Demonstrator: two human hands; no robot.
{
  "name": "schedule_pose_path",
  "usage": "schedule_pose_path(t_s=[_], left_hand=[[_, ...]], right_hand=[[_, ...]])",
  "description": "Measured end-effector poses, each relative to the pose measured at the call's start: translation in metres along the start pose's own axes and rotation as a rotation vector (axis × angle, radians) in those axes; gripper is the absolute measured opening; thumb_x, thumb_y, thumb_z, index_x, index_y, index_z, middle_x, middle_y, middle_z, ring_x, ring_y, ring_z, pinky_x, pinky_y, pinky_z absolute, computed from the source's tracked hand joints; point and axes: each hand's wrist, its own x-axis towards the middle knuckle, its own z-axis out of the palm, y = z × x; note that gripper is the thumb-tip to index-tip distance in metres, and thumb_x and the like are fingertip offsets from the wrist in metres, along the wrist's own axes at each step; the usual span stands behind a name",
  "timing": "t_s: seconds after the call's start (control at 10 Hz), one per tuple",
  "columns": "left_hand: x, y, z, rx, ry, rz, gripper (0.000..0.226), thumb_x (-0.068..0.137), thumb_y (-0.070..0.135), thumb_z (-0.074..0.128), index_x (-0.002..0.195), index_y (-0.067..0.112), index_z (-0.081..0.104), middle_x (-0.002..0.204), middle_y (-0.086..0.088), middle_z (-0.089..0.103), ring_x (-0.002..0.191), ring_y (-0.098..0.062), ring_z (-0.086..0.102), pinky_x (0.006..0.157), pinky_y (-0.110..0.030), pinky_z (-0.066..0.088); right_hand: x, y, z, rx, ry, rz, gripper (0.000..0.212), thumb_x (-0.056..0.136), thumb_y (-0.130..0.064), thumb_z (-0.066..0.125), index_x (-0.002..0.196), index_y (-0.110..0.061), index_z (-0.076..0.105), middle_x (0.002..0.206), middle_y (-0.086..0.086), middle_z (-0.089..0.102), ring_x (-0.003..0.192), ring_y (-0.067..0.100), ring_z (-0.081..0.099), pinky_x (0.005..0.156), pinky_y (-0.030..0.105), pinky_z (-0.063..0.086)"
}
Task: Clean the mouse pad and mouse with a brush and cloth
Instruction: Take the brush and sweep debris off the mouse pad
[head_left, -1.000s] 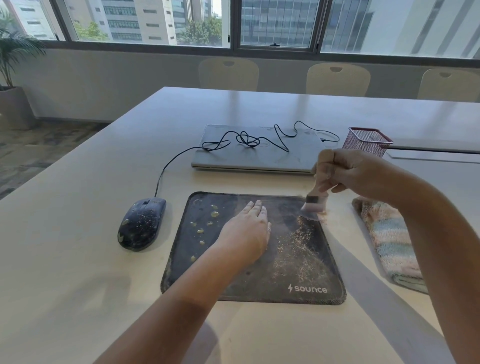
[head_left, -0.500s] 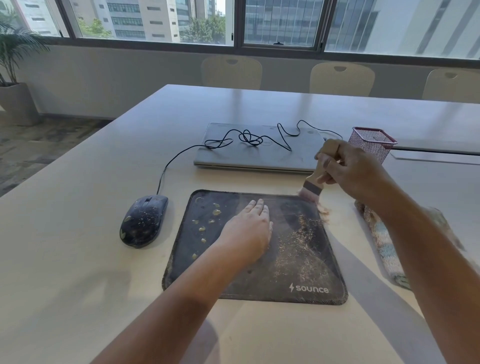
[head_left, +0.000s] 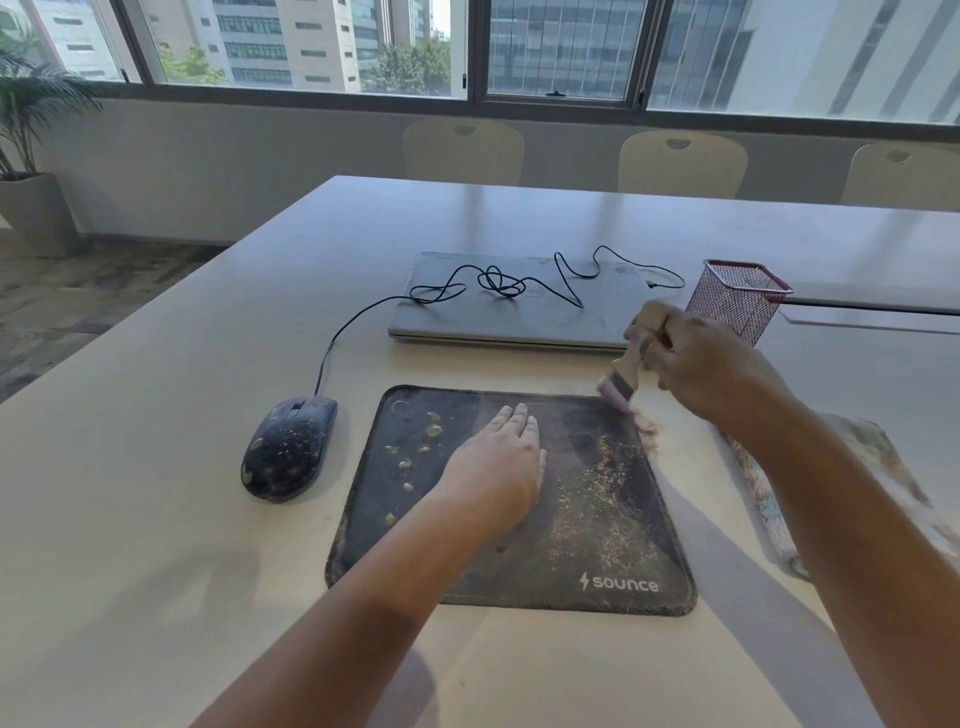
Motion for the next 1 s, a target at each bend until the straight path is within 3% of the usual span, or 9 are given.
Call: schedule_pose_path(t_s=[0.2, 0.4, 0.6, 0.8, 1.0], left_hand=[[0.001, 0.000, 0.001, 0.002, -0.001, 0.002, 0.051, 0.101, 0.024, 0.017, 0.146, 0.001, 0.006, 0.156, -0.012, 0.003, 0.144, -0.020, 0.000, 0.114, -0.025, -0.001], [0.002, 0.000, 0.001, 0.003, -0.008, -0.003, 0.051, 0.101, 0.024, 0.017, 0.146, 0.001, 0.006, 0.156, -0.012, 0.002, 0.144, -0.020, 0.000, 0.115, -0.025, -0.001], [0.001, -0.001, 0.002, 0.001, 0.004, -0.002, 0.051, 0.101, 0.025, 0.017, 0.146, 0.002, 0.008, 0.156, -0.012, 0.004, 0.144, -0.020, 0.001, 0.115, -0.026, 0.000], [-0.001, 0.000, 0.001, -0.009, 0.005, -0.004, 0.051, 0.101, 0.025, 0.017, 0.146, 0.002, 0.007, 0.156, -0.011, 0.003, 0.144, -0.019, 0.001, 0.115, -0.026, 0.001], [-0.001, 0.000, 0.000, 0.006, -0.007, -0.005, 0.051, 0.101, 0.025, 0.016, 0.146, 0.003, 0.005, 0.156, -0.011, 0.002, 0.144, -0.019, -0.001, 0.115, -0.025, 0.000]], right_hand=[[0.002, 0.004, -0.004, -0.132, -0.020, 0.067, 0.028, 0.096, -0.039, 0.032, 0.093, -0.017, 0.049, 0.093, 0.009, 0.067, 0.085, 0.031, 0.062, 0.081, 0.041, 0.047], [0.002, 0.000, -0.001, -0.080, 0.000, 0.071, 0.032, 0.097, -0.040, 0.029, 0.106, -0.016, 0.048, 0.100, 0.009, 0.068, 0.089, 0.032, 0.063, 0.086, 0.044, 0.048], [0.003, 0.003, -0.008, -0.159, -0.056, 0.131, 0.029, 0.092, -0.039, 0.032, 0.093, -0.015, 0.050, 0.092, 0.009, 0.069, 0.086, 0.029, 0.064, 0.082, 0.041, 0.049], [0.003, 0.002, -0.005, -0.095, -0.035, 0.089, 0.030, 0.095, -0.041, 0.031, 0.101, -0.018, 0.049, 0.093, 0.008, 0.069, 0.088, 0.030, 0.064, 0.085, 0.044, 0.049], [0.003, 0.005, -0.012, -0.110, -0.145, 0.135, 0.026, 0.092, -0.035, 0.037, 0.085, -0.017, 0.055, 0.070, -0.005, 0.069, 0.078, 0.023, 0.065, 0.080, 0.043, 0.052]])
